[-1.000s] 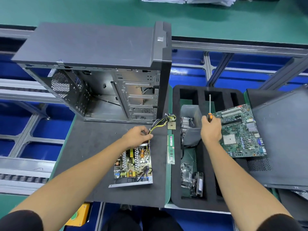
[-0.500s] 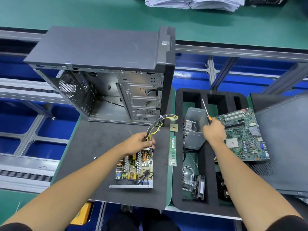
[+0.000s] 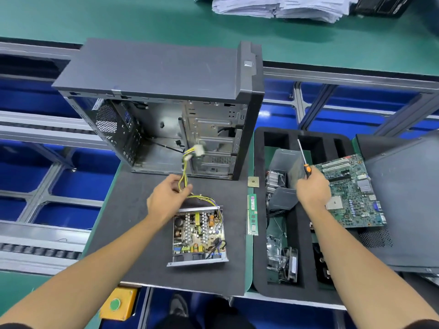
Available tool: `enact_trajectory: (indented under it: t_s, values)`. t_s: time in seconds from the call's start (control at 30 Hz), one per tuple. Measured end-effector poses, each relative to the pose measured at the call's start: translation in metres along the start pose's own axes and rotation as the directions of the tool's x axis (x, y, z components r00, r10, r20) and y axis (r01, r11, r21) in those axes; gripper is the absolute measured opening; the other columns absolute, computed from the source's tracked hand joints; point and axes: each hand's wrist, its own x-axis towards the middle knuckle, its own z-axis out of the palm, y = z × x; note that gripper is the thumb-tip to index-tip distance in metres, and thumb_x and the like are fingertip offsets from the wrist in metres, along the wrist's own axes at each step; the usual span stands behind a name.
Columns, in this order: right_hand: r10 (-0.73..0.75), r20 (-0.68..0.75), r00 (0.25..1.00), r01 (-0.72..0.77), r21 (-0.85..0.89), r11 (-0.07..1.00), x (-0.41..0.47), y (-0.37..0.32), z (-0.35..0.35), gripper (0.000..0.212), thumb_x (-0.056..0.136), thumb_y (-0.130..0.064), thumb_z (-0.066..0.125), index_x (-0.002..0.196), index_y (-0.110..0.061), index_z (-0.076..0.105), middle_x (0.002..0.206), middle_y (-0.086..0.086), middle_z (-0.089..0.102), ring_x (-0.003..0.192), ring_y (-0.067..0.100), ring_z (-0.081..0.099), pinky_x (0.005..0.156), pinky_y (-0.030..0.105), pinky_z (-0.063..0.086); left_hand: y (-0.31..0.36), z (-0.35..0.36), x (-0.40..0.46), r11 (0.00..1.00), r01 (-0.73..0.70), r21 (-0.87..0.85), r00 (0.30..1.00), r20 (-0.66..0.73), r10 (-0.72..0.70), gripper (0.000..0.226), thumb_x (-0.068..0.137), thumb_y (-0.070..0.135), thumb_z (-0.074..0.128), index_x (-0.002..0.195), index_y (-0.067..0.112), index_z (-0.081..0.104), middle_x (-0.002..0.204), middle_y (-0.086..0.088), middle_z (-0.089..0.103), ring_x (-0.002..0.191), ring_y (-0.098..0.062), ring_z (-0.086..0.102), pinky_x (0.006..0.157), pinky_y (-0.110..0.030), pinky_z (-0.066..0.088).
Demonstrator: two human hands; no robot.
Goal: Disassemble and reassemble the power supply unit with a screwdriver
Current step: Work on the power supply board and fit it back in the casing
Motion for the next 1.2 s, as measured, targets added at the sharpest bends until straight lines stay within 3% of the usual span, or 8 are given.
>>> enact_trajectory:
  t_s: [0.17, 0.3, 0.57, 0.63, 0.7, 0.83, 1.07, 1.2]
  values:
    - [-0.048, -0.112, 0.993, 0.048, -0.002, 0.999, -0.010, -0.006, -0.010, 0.019, 0.095, -0.014, 0.049, 0.077, -0.015, 0.046, 0.065, 0.006, 0.055, 0.057, 0.030, 0.051, 0.052, 0.033, 0.038, -0.018, -0.001, 0.029, 0.953, 0.248, -0.172, 0.926, 0.332, -0.181, 0.071, 0.068, 0.032, 0.095, 0.110, 0.011, 0.042, 0.102, -0.005, 0.061, 0.097, -0.022, 0.059, 0.095, -0.045, 0.051]
    - [-0.100, -0.203, 0.974, 0.098, -0.019, 0.995, -0.022, -0.016, -0.026, 0.022, 0.089, -0.008, 0.049, 0.072, -0.016, 0.038, 0.059, 0.002, 0.049, 0.051, 0.026, 0.043, 0.048, 0.032, 0.032, -0.004, 0.001, 0.030, 0.968, 0.172, 0.183, 0.942, 0.258, -0.216, 0.098, 0.063, 0.050, 0.094, 0.126, 0.015, 0.028, 0.134, -0.006, 0.046, 0.125, -0.031, 0.054, 0.097, -0.048, 0.047]
    - [-0.342, -0.265, 0.902, 0.316, -0.137, 0.939, -0.072, -0.035, -0.054, 0.045, 0.079, 0.001, 0.058, 0.068, -0.025, 0.024, 0.050, -0.005, 0.030, 0.043, 0.014, 0.025, 0.047, 0.026, 0.015, 0.020, -0.015, 0.015, 0.903, -0.375, 0.209, 0.921, -0.031, 0.389, 0.049, 0.084, 0.063, 0.069, 0.104, 0.022, 0.049, 0.110, -0.001, 0.040, 0.104, -0.022, 0.037, 0.088, -0.040, 0.034]
    - [-0.490, -0.330, 0.807, 0.461, -0.168, 0.871, -0.091, -0.038, -0.060, 0.039, 0.075, 0.002, 0.056, 0.069, -0.024, 0.027, 0.054, -0.007, 0.026, 0.045, 0.017, 0.022, 0.046, 0.023, 0.012, 0.042, -0.020, 0.009, 0.905, -0.423, -0.057, 0.902, 0.075, 0.426, 0.037, 0.093, 0.063, 0.057, 0.097, 0.026, 0.055, 0.107, 0.004, 0.050, 0.106, -0.020, 0.043, 0.090, -0.039, 0.036]
    - [-0.673, -0.389, 0.628, 0.630, -0.253, 0.734, -0.108, -0.037, -0.065, 0.026, 0.074, 0.000, 0.049, 0.066, -0.021, 0.036, 0.060, -0.006, 0.032, 0.049, 0.019, 0.027, 0.042, 0.024, 0.013, 0.068, -0.028, 0.000, 0.888, -0.108, -0.448, 0.845, 0.430, 0.319, 0.054, 0.094, 0.069, 0.045, 0.107, 0.020, 0.064, 0.105, -0.001, 0.068, 0.110, -0.026, 0.062, 0.093, -0.040, 0.049]
    - [-0.838, -0.404, 0.367, 0.743, -0.415, 0.525, -0.131, -0.032, -0.068, 0.026, 0.080, 0.002, 0.045, 0.061, -0.014, 0.050, 0.063, 0.001, 0.048, 0.054, 0.017, 0.034, 0.051, 0.026, 0.009, 0.089, -0.028, -0.014, 0.747, 0.450, -0.491, 0.479, 0.838, 0.262, 0.088, 0.089, 0.078, 0.046, 0.138, 0.005, 0.046, 0.134, -0.018, 0.061, 0.112, -0.030, 0.071, 0.089, -0.041, 0.058]
    - [-0.937, -0.311, 0.161, 0.894, -0.355, 0.272, -0.160, -0.025, -0.063, 0.034, 0.105, -0.014, 0.035, 0.072, -0.017, 0.042, 0.068, 0.004, 0.053, 0.052, 0.022, 0.041, 0.042, 0.029, 0.029, 0.113, -0.027, -0.043, 0.764, 0.428, -0.483, 0.516, 0.825, 0.233, 0.090, 0.062, 0.086, 0.068, 0.132, 0.029, 0.061, 0.128, 0.003, 0.069, 0.120, -0.018, 0.064, 0.091, -0.040, 0.053]
    - [-0.971, -0.235, 0.047, 0.924, -0.359, 0.131, -0.168, -0.034, -0.055, 0.035, 0.109, -0.026, 0.030, 0.075, -0.018, 0.039, 0.074, 0.005, 0.055, 0.060, 0.020, 0.041, 0.048, 0.031, 0.032, 0.106, -0.031, -0.047, 0.768, 0.461, -0.444, 0.574, 0.810, 0.124, 0.077, 0.067, 0.070, 0.079, 0.118, 0.015, 0.064, 0.110, -0.004, 0.070, 0.104, -0.022, 0.066, 0.094, -0.037, 0.052]
